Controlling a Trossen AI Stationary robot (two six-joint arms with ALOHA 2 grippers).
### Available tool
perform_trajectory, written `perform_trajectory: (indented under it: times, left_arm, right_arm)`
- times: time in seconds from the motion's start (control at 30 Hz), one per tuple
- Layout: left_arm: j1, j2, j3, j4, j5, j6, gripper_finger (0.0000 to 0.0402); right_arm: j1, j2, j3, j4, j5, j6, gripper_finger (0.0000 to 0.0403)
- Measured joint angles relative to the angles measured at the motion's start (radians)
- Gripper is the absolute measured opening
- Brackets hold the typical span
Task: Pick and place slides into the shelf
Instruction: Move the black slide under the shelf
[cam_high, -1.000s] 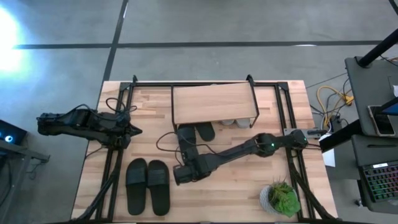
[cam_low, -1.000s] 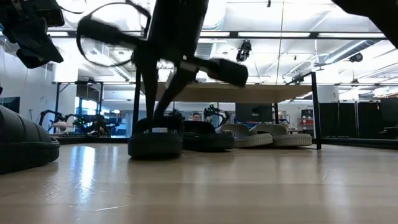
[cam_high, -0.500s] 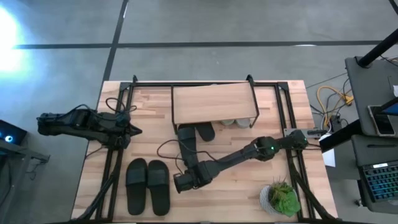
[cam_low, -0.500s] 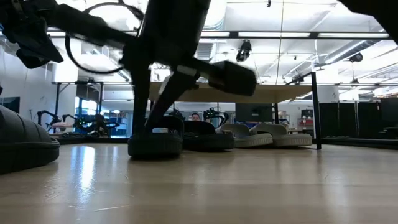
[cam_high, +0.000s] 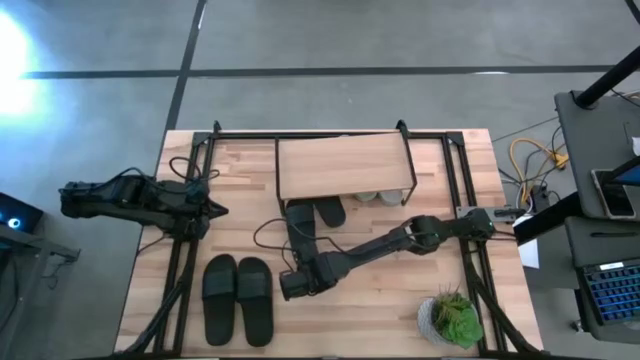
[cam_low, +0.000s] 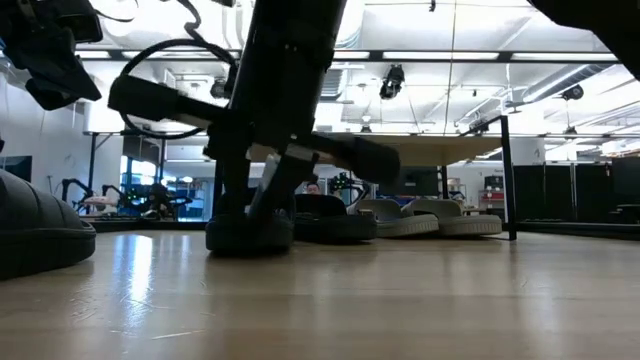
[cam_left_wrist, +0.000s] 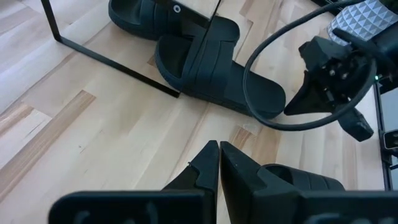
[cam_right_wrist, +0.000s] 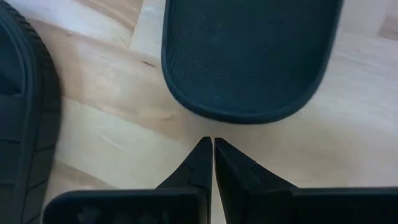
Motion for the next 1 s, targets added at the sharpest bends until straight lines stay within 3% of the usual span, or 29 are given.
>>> perform_trajectory:
  times: [0.8,1.0]
  left_arm:
    - [0.0,-0.005,0.0,-0.001,0.0,-0.001,0.0]
    - [0.0,-0.005,0.0,-0.001,0.0,-0.002,0.0]
  right_arm:
    - [-0.154,-0.002,-0.028,0.043,0.062,-0.207,0.0011]
    - [-0.183,-0.002,-0.028,0.14,0.073,-0.264,0.0011]
